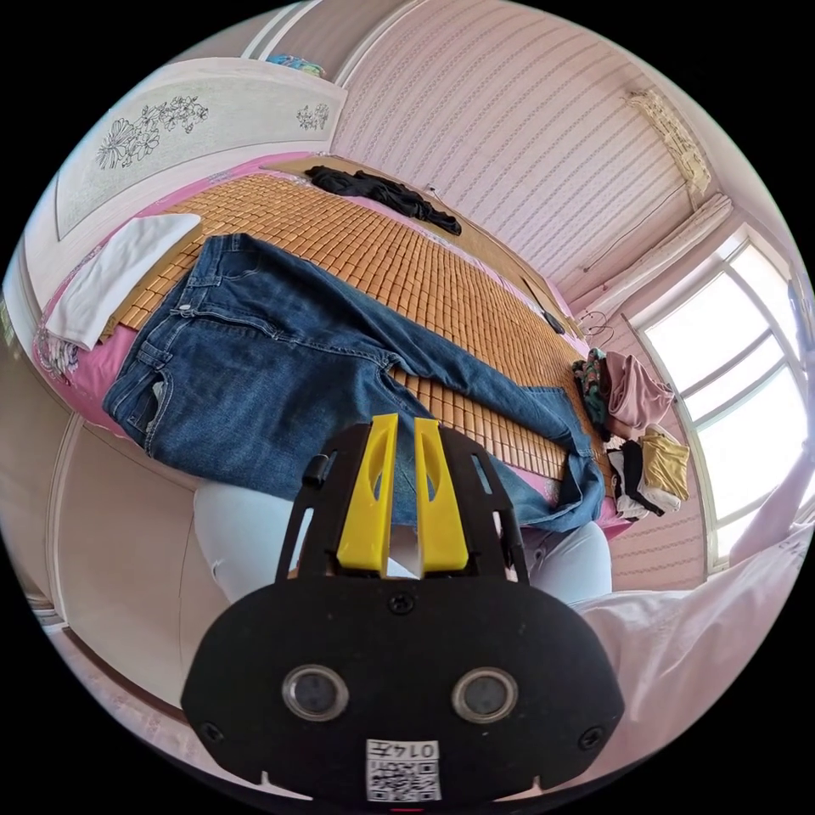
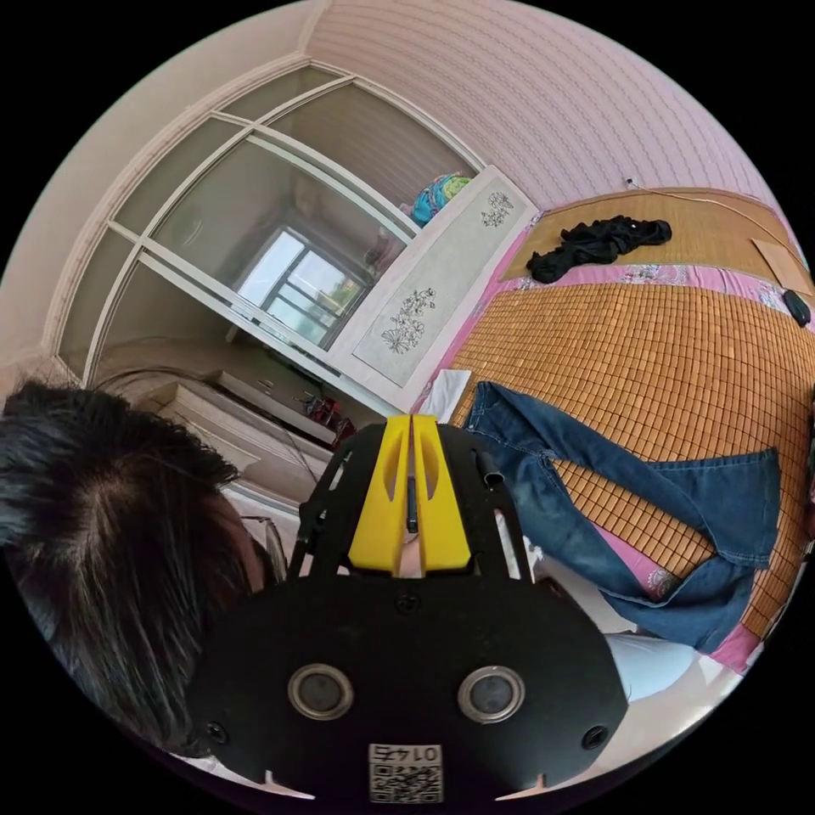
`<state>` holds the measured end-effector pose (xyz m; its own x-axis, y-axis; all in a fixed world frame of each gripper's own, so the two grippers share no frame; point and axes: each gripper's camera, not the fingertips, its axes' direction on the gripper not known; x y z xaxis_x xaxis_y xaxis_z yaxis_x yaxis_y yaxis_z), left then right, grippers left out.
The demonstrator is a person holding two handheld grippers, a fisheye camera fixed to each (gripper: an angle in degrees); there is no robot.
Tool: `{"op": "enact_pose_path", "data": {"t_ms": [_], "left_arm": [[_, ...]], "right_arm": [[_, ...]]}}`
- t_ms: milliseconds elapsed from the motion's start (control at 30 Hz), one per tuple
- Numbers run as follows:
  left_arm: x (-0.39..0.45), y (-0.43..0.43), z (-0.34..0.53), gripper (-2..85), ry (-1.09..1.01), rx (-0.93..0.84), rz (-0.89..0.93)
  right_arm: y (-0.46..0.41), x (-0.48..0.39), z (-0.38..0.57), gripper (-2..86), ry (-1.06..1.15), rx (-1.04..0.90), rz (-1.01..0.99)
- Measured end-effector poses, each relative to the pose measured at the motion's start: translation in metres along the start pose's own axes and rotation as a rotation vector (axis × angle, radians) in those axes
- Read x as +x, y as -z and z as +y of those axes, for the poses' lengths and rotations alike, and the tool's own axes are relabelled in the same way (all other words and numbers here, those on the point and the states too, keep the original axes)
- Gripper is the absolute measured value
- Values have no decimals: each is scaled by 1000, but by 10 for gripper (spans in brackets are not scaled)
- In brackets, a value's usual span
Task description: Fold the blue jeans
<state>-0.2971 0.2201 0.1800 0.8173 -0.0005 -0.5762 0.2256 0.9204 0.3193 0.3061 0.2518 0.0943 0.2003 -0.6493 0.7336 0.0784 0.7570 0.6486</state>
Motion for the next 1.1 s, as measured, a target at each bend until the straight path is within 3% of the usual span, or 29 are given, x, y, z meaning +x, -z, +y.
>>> {"op": "enact_pose_path", "data": {"t_ms": [200,433,733,900,1000,1100], "left_arm": [[-14,-11,-3,43,-14,-12,5],[-30,-54,-23,62,-52,-58,45],[-50,-156,-87,114,9,-128,92],[-61,-207,-125,131,63,-137,57],[-70,-245,-137,130,108,-214,11],[-71,-264,-142,81,85,-241,-92]], "right_arm": [[-19,2,-31,-3,-31,-96,-11],[-9,61,-57,-7,-156,-37,18],[44,345,51,-1,-381,130,370],[61,446,111,54,-578,17,805],[73,492,126,149,-726,22,791],[87,519,131,140,-812,107,732]]}}
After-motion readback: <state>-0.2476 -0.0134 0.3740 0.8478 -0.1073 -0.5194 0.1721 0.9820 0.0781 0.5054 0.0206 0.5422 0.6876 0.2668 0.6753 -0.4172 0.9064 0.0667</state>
